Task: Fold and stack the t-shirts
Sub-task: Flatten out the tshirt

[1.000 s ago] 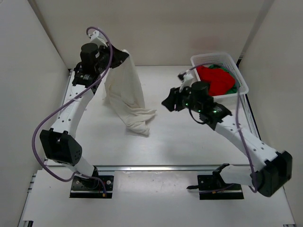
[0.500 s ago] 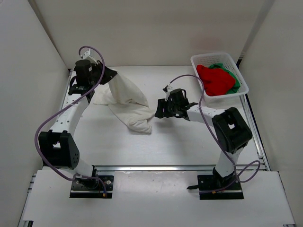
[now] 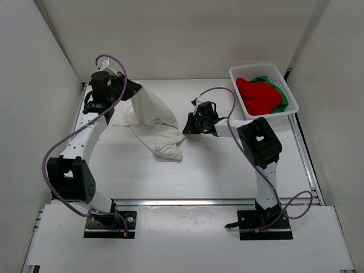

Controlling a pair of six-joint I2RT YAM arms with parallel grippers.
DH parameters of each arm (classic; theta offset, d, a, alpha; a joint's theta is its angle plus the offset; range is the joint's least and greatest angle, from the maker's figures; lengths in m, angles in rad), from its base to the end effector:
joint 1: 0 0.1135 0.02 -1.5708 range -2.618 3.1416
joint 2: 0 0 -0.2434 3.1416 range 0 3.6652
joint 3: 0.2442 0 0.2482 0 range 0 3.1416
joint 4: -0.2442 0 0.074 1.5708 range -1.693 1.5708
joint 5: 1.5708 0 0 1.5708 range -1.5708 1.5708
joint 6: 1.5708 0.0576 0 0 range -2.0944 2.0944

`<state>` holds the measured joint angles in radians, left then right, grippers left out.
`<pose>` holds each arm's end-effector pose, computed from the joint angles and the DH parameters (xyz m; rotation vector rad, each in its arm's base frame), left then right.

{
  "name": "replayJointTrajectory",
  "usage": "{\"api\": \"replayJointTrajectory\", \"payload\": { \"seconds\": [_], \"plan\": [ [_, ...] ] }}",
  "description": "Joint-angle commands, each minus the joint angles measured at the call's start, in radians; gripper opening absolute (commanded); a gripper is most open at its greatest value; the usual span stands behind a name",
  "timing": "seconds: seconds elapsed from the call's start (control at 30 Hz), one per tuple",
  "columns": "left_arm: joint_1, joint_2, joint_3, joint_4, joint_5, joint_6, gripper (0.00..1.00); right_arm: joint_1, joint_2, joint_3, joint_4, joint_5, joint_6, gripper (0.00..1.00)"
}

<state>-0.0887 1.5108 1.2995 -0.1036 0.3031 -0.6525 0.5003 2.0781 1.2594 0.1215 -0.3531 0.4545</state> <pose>0.3731 -0.0504 0.3247 -0.3326 1.9204 -0.7851 0.3807 0.2308 0.1092 -0.2518 2.3665 0.8846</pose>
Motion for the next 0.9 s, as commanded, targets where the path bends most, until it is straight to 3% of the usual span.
{"api": "replayJointTrajectory", "payload": {
  "seconds": [0.0,0.17,0.37,0.43,0.57,0.63,0.7,0.87],
  "plan": [
    [0.001,-0.009,0.007,0.033,0.008,-0.002,0.0,0.006,0.004,0.089,-0.055,-0.011,0.004,0.0],
    [0.023,0.031,0.105,0.021,0.022,-0.024,0.0,-0.019,-0.154,0.219,-0.178,0.048,-0.085,0.0],
    [0.036,0.094,0.326,-0.011,0.067,-0.076,0.0,-0.02,-0.282,0.703,-0.502,0.121,-0.223,0.0],
    [0.058,0.101,0.377,0.008,0.108,-0.111,0.0,0.021,-0.3,0.924,-0.627,0.176,-0.273,0.0],
    [0.125,0.12,0.423,0.03,0.169,-0.179,0.0,0.174,-0.329,1.147,-0.77,0.343,-0.422,0.0],
    [0.17,0.1,0.391,0.062,0.197,-0.217,0.0,0.272,-0.424,1.08,-0.764,0.443,-0.506,0.01],
    [0.217,0.086,0.345,0.14,0.215,-0.268,0.0,0.386,-0.53,0.884,-0.715,0.479,-0.546,0.0],
    [0.253,0.166,0.307,0.157,0.242,-0.294,0.0,0.5,-0.815,0.195,-0.573,0.467,-0.461,0.0]
  ]
}}
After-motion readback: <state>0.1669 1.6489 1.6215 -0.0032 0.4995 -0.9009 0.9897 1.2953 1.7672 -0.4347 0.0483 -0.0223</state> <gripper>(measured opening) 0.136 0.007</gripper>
